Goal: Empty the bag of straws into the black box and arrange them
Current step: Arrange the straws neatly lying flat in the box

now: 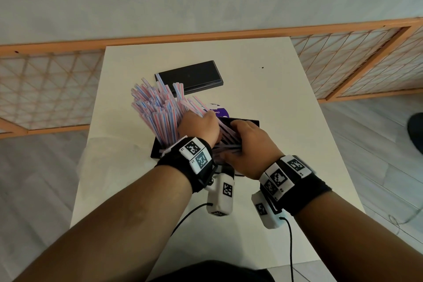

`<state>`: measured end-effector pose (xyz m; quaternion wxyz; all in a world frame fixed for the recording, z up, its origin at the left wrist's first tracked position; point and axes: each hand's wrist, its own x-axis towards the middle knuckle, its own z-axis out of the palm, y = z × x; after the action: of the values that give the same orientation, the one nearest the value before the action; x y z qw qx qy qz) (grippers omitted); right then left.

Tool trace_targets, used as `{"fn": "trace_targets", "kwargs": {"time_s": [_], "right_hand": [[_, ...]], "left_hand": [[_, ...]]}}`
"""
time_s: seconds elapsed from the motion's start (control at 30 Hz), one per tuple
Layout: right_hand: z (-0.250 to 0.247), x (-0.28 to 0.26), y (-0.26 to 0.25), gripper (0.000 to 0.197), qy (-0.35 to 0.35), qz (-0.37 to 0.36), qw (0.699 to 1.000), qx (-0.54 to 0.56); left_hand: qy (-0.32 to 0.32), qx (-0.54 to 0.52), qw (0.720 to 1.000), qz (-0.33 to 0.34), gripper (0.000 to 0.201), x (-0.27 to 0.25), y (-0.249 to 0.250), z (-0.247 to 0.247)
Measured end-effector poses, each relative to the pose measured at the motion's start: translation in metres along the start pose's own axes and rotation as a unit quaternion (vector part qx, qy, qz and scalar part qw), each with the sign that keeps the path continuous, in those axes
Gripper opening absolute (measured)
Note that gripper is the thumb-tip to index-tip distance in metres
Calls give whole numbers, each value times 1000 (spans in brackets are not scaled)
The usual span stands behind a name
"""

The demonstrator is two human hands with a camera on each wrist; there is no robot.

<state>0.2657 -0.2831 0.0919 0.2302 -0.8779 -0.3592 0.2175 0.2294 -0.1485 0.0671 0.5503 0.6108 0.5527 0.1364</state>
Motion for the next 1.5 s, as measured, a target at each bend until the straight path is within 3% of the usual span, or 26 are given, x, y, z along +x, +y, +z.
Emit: {"fn": "trace_targets", "kwargs": {"time_s": [0.27, 0.4, 0.6, 0.67, 0.8, 0.9, 0.97, 1.07, 1.13, 1.2, 1.27, 1.37, 1.5], "right_hand": [[3, 6, -5, 55, -7, -2, 1000, -16], [2, 6, -3, 61, 5, 6, 1000, -13], [-11, 15, -17, 61, 66, 2, 998, 4], [-15, 20, -28, 52, 71, -10, 997, 4], [-19, 30, -48, 14, 30, 26, 999, -12], [-17, 31, -51, 37, 29, 11, 997, 65], [-13, 26, -52, 46, 46, -12, 995, 82], [-4, 22, -47, 40, 37, -32, 997, 52], [0, 18, -46, 35, 44, -48, 998, 25], [1, 16, -51, 31, 65, -72, 995, 12], [3, 14, -56, 16, 60, -81, 995, -2], [15, 12, -50, 15, 52, -104, 993, 14], [27, 14, -38, 37, 44, -146, 988, 39]], "left_hand": [[-14, 71, 995, 75, 35, -9, 25, -5], [-44, 79, 993, 79, 30, -7, 26, -10], [-54, 103, 968, 221, 31, -16, 36, -28], [-71, 87, 961, 253, 30, -22, 41, -37], [-139, 58, 953, 263, 27, -31, 50, -56], [-123, 42, 941, 313, 27, -31, 56, -74], [-88, -42, 933, 345, 16, -34, 63, -86], [-97, -178, 917, 345, 14, -41, 75, -99], [-128, -150, 911, 361, 26, -44, 71, -102], [-158, -9, 902, 401, 40, -46, 58, -101], [-167, 90, 888, 419, 50, -47, 43, -100], [-164, 12, 909, 383, 57, -44, 32, -109], [-57, -117, 905, 406, 44, -39, 21, -136]]}}
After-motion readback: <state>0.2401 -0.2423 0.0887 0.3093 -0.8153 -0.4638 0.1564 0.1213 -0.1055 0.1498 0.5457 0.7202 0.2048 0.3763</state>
